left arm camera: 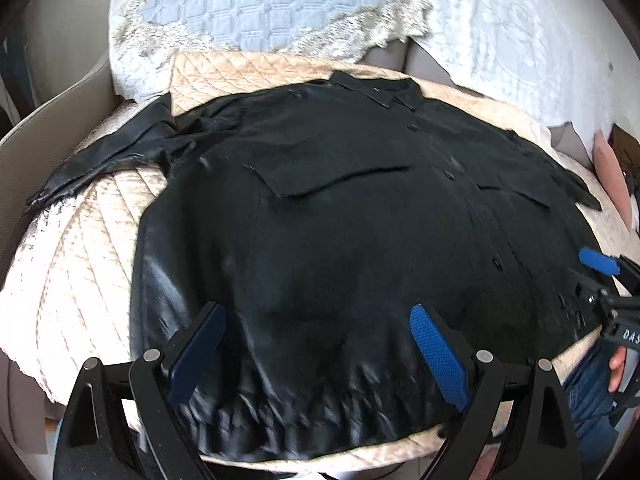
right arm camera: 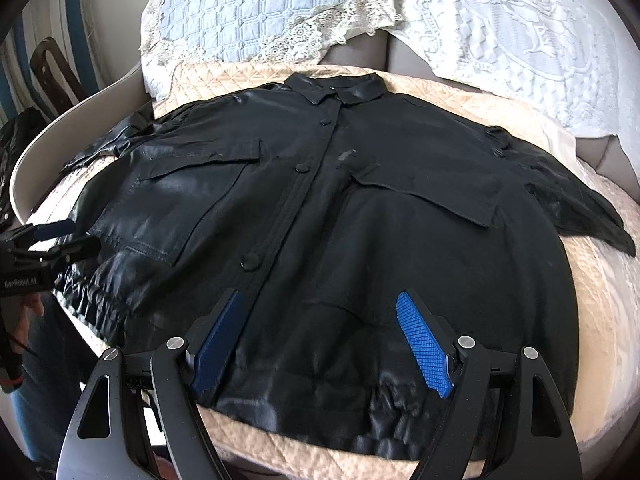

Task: Fold large clothes
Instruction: 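Grasp the jacket sleeve cuff with the left tool and lift it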

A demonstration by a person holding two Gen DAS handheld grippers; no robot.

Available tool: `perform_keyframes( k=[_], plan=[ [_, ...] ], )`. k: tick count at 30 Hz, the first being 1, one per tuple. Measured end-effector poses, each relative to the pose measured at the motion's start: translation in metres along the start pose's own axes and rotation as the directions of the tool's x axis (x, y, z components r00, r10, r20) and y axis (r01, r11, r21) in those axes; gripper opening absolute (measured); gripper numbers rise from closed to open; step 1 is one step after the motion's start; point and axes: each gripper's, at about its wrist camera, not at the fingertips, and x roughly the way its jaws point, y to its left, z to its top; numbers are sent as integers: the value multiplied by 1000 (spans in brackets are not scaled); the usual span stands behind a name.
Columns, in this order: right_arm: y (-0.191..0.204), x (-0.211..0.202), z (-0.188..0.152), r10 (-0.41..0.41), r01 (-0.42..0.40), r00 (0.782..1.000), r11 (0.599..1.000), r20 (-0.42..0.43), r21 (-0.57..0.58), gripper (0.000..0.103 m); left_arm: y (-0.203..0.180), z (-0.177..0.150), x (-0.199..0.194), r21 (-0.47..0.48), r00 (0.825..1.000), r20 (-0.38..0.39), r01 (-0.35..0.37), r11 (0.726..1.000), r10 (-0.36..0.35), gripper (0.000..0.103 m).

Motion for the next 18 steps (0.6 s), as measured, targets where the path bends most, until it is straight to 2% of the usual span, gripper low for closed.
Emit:
perform_keyframes(
  k=[3,18],
  plan=[
    [7,8,10,8,-8,1000,1000,-3,-20,79,15,11,4,-23,1000,-3,17,1000,-17,95],
    [50,48,71,76,-75,997,992,13,-107,79,106,55,19,-100,991,47,-122,987,127,95]
  ],
)
